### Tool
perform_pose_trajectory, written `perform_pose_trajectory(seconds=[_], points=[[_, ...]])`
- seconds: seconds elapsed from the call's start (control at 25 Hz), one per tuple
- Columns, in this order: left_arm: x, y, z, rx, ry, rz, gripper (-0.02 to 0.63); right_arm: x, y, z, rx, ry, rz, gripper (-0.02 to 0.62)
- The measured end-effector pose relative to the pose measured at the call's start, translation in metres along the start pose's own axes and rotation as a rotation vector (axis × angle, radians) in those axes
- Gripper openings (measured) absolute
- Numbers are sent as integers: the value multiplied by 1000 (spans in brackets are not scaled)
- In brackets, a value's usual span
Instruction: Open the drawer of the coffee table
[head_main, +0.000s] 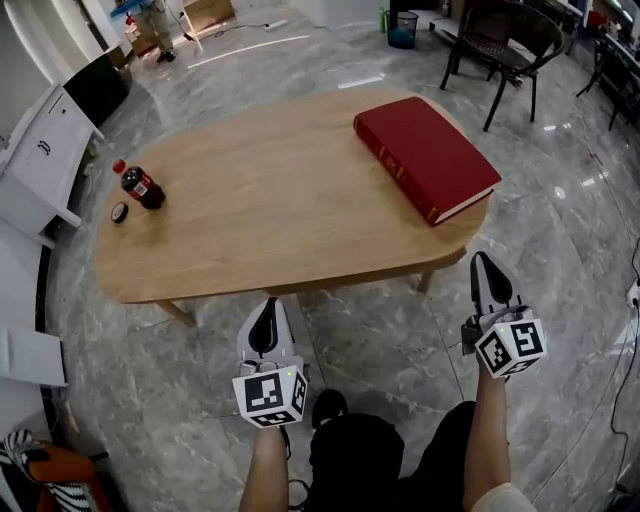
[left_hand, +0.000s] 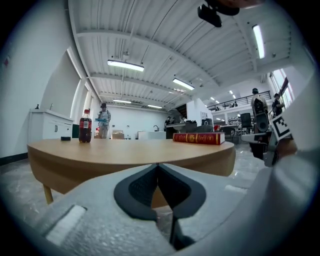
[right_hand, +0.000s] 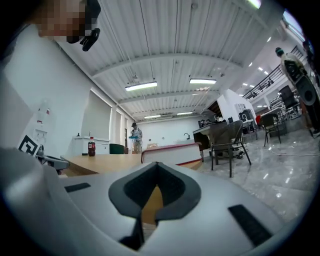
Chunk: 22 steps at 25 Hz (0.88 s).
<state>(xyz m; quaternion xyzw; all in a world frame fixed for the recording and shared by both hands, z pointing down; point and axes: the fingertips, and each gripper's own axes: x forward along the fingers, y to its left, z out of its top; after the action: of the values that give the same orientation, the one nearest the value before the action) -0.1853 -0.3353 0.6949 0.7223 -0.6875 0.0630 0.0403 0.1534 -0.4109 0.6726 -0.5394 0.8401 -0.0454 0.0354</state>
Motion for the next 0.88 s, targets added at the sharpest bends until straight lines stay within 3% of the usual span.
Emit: perform_pose_trajectory(seconds=[0.24, 0.48, 0.64, 0.72, 0.88], points=[[-15, 27, -34, 52, 12, 56, 11, -6, -16, -33, -34, -3, 37, 17], [-11, 35, -40, 35, 46, 47, 11, -6, -25, -63, -23, 85, 122, 18], [2, 30, -47, 8, 82, -7, 19, -5, -24, -74, -4, 126, 175, 18], [7, 28, -51, -1, 86, -25, 75, -2, -23, -81, -2, 143, 203, 31], [24, 26, -61, 24, 111, -68, 199, 5, -20, -91, -54, 177, 247, 158]])
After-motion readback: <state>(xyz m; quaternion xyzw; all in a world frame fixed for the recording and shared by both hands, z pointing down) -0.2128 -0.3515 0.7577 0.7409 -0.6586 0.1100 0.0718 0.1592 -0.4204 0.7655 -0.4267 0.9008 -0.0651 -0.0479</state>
